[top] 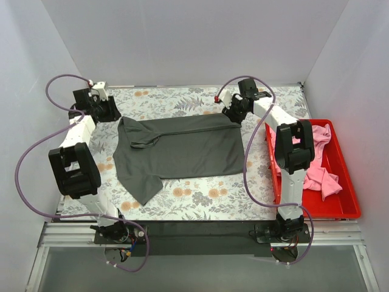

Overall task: Fold and stack the t-shirts
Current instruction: Fold the tshirt

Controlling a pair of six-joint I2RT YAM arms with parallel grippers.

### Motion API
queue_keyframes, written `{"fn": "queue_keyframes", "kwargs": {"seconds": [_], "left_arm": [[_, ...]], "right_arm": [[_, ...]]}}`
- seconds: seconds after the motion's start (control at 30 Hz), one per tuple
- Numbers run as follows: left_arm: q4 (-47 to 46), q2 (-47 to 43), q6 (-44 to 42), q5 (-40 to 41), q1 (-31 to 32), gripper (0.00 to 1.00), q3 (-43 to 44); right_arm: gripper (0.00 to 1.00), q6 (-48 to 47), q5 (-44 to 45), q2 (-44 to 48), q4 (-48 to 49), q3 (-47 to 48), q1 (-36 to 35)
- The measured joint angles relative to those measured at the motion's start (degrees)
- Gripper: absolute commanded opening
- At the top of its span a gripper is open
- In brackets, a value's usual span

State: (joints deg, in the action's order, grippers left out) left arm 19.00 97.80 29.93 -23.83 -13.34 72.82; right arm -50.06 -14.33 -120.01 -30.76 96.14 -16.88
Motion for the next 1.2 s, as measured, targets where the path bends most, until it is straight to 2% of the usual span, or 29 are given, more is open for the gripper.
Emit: {"fn": "queue_keyframes", "kwargs": {"seconds": [0.07,0.23,0.47,0.7,1.0,1.03,1.17,1.2], "left_arm": [[-0.4,4.2,2.3,-0.6,-1.4,0.35,5.6],[0.0,14.8,7.4,-1.8,-3.1,0.34,13.5],[1.8,22.8,13.4,-6.3,-3.1,0.4,15.3],[1.1,23.3,17.1,-10.1,-3.0,0.4,15.3],[-1.7,23.4,19.7,-11.4,-3.0,0.27,15.3],[-1.7,23.4,19.8,-11.5,-3.0,0.24,15.3],[-2.3,23.4,20.3,-11.4,-3.1,0.0,14.9],[-2.3,23.4,20.2,-11.0,-3.1,0.0,14.7]], "right_arm": [[0.37,1.4,0.0,-0.4,-0.8,4.1,0.0],[0.35,5.0,0.7,-4.9,-0.6,14.6,0.0],[0.33,9.6,3.7,-13.8,-1.1,18.9,0.0],[0.32,12.7,5.3,-16.8,-1.9,20.4,0.0],[0.3,14.2,6.7,-17.9,-1.8,20.9,0.0],[0.3,14.2,6.7,-17.9,-1.8,20.9,0.0],[0.29,14.1,7.0,-18.0,-1.9,21.0,0.0],[0.29,14.1,7.0,-18.0,-1.9,21.0,0.0]]}}
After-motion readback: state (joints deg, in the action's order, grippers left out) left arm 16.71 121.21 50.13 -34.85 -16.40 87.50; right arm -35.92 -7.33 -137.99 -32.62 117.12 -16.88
